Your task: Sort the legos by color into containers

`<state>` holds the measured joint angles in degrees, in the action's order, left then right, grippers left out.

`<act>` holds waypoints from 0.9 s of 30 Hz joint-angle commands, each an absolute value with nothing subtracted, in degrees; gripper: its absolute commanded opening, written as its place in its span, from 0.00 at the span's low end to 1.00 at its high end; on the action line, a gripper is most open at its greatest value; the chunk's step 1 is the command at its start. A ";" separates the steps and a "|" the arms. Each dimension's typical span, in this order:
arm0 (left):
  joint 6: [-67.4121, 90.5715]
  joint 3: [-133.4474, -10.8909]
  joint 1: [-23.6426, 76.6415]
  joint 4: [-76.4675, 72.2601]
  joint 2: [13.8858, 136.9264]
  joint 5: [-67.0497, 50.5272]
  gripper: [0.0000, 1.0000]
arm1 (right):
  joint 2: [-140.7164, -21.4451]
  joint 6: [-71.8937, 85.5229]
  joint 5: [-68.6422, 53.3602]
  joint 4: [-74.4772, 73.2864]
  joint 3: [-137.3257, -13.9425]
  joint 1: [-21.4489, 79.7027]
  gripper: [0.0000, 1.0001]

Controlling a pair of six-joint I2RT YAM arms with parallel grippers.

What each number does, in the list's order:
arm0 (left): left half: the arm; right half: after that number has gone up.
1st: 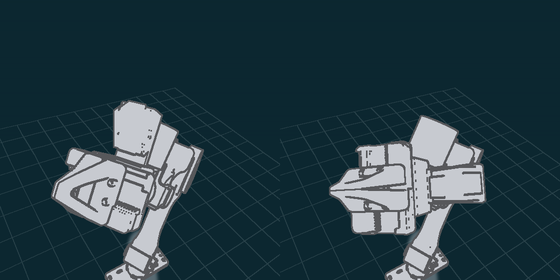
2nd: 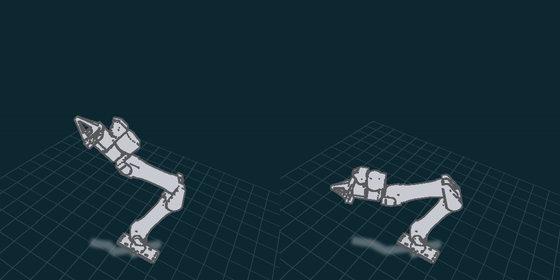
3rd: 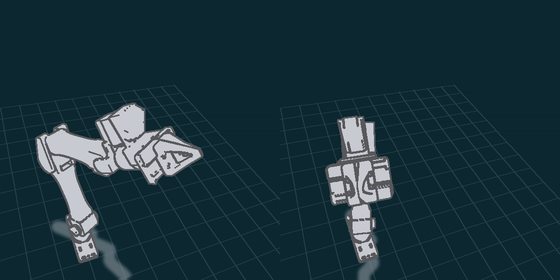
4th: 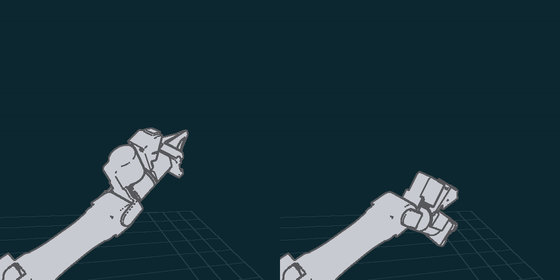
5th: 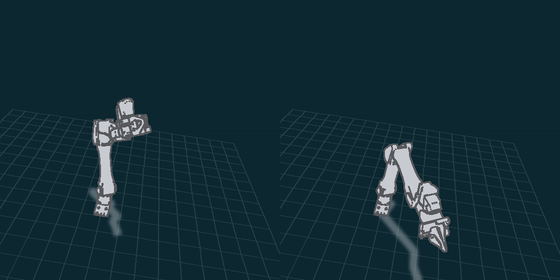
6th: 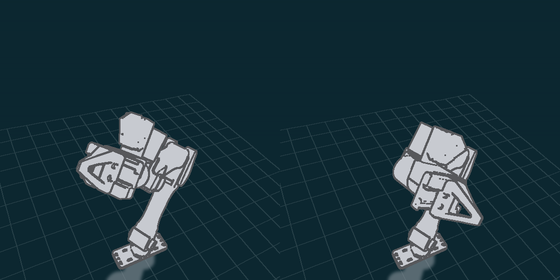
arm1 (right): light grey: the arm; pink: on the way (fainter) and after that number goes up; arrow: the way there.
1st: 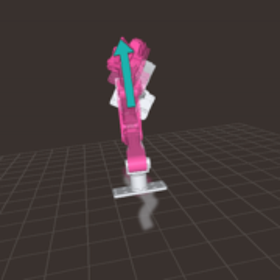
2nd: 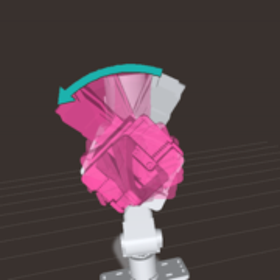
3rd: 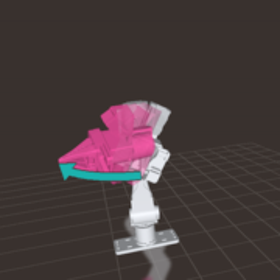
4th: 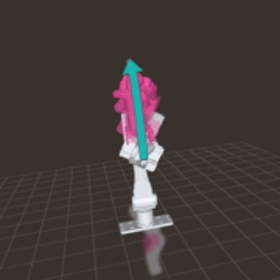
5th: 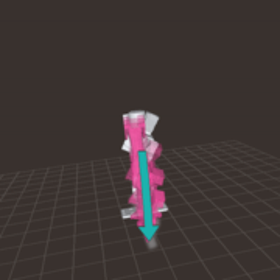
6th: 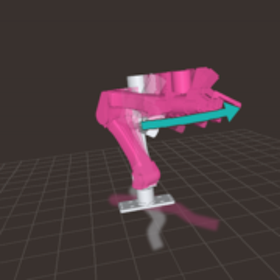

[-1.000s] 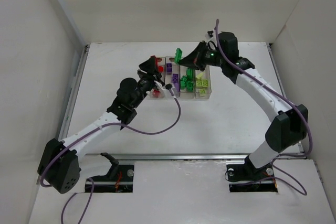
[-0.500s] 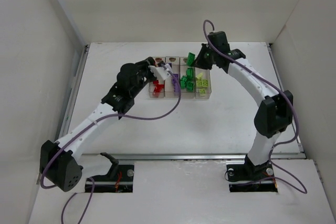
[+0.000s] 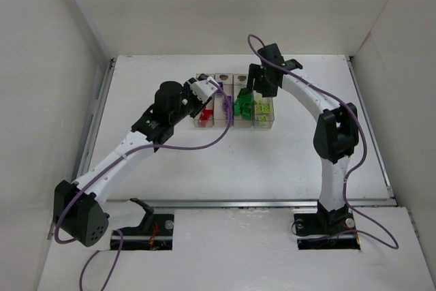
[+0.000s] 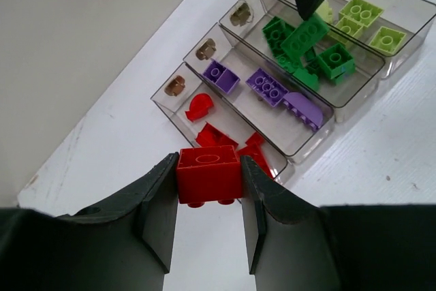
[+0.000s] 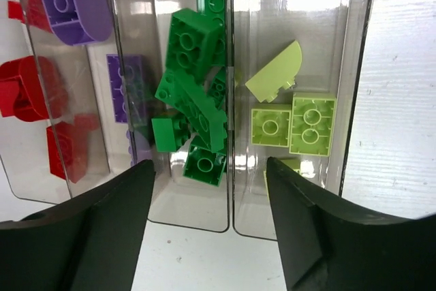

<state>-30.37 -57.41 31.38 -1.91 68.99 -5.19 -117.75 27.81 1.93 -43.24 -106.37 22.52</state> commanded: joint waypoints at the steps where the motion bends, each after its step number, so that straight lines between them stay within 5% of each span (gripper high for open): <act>1: -25.50 -58.45 30.94 -3.16 69.34 -7.72 0.00 | -115.84 25.75 3.16 -43.59 -110.29 22.68 0.73; 15: -13.44 -56.16 23.64 -18.45 85.42 -10.90 0.04 | -104.33 23.91 5.10 -42.71 -105.74 22.68 0.75; 17: -14.67 -57.55 23.03 -18.46 86.74 -12.04 0.17 | -103.54 23.38 6.41 -42.71 -105.12 22.68 0.75; 18: -14.68 -58.26 22.51 -17.67 87.97 -12.04 0.34 | -103.54 23.38 6.42 -42.71 -105.12 22.68 0.75; 22: -15.29 -60.91 21.98 -14.51 89.38 -15.28 0.69 | -102.30 22.85 6.94 -42.71 -104.59 22.68 0.77; 25: -15.29 -61.61 21.97 -13.97 88.86 -17.23 0.85 | -102.30 22.85 6.94 -42.71 -104.59 22.68 0.77; 26: -14.77 -62.31 21.97 -13.19 88.86 -17.23 1.00 | -102.30 22.85 6.33 -42.71 -105.11 22.68 0.77; 27: -14.07 -62.31 21.97 -13.18 88.86 -15.83 1.00 | -102.30 22.85 6.33 -42.71 -105.12 22.68 0.77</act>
